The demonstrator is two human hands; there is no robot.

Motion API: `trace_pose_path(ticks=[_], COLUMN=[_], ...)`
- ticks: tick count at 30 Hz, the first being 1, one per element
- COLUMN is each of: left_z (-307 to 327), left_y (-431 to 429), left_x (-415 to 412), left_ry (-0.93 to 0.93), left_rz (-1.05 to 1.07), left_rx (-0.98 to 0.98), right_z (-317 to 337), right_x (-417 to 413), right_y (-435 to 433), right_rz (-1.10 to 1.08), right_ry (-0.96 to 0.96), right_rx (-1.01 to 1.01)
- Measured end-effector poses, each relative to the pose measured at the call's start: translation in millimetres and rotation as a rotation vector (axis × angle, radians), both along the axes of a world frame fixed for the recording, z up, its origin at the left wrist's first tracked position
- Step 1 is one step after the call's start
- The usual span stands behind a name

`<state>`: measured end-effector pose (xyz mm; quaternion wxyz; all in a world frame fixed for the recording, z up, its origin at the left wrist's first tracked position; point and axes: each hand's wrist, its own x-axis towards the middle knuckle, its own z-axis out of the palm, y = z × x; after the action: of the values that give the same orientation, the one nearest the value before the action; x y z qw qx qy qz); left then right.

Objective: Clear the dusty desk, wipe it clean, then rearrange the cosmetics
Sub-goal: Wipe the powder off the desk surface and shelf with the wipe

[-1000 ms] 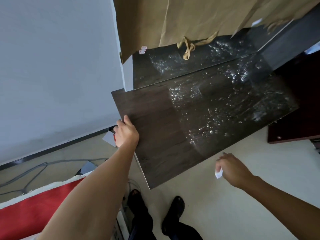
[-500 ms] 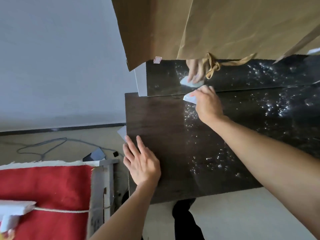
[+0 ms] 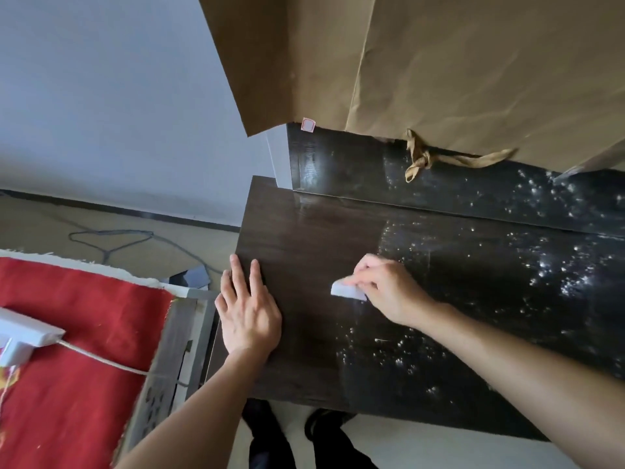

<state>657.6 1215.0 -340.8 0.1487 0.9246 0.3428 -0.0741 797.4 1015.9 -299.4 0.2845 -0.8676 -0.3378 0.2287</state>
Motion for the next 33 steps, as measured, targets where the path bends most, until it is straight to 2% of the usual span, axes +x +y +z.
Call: trace_pose_path(ticks=[2,4,6,8,9,11,13,14,15,16,18,19,21,23,27,28,30,33], left_z=[1,-1,-3,-3,-4,-3,-2,-1,-1,-1,-1,-1,-2,-3,-1,-1,-1,0], left_y=[0,0,0,1,1,0,0,1,0,0,0,0,0,1,0,0,1,0], left_x=[-1,-2,-2,-1,-1,-3,-4,-3,-3,-2,-2,-2,-2,-1,-2,-2,-1,0], left_ry=[-0.012,-0.039,-0.043,-0.046,-0.051,-0.047,-0.039,-0.039,-0.039,-0.039,-0.049,-0.054,-0.057,-0.062,-0.051,-0.053,-0.049,-0.043], left_rz=[-0.005,0.000,0.004,-0.001,-0.001,-0.003,0.000,0.006,0.007,0.003,-0.003,0.000,-0.001,-0.005,-0.009,-0.012,-0.009,-0.004], left_rx=[0.009,0.024,0.033,0.033,0.031,0.023,0.015,0.011,0.009,0.009,0.010,0.013,0.026,0.039,0.043,0.047,0.041,0.033], right_z=[-5,-12,-26,-33,-30,-15,10,17,17,14,1,-5,-23,-29,-28,-21,-8,-5], right_x=[37,68,73,62,52,31,24,29,38,52,79,86,90,75,12,1,5,48], right_y=[10,23,23,10,1,-20,-35,-37,-38,-37,-36,-33,-27,-11,6,0,-12,-10], right_rz=[-0.264,-0.358,-0.330,-0.393,-0.402,-0.245,-0.072,-0.084,-0.178,-0.357,-0.718,-0.836,-0.947,-0.843,-0.209,-0.115,-0.179,-0.526], right_ry=[-0.265,-0.436,-0.460,-0.428,-0.385,-0.201,0.195,0.350,0.370,0.289,-0.055,-0.186,-0.266,-0.303,-0.488,-0.493,-0.489,-0.482], right_rx=[0.017,-0.047,-0.117,-0.113,-0.097,-0.096,-0.169,-0.160,-0.107,-0.047,-0.029,-0.079,-0.135,-0.101,0.009,0.020,0.036,-0.024])
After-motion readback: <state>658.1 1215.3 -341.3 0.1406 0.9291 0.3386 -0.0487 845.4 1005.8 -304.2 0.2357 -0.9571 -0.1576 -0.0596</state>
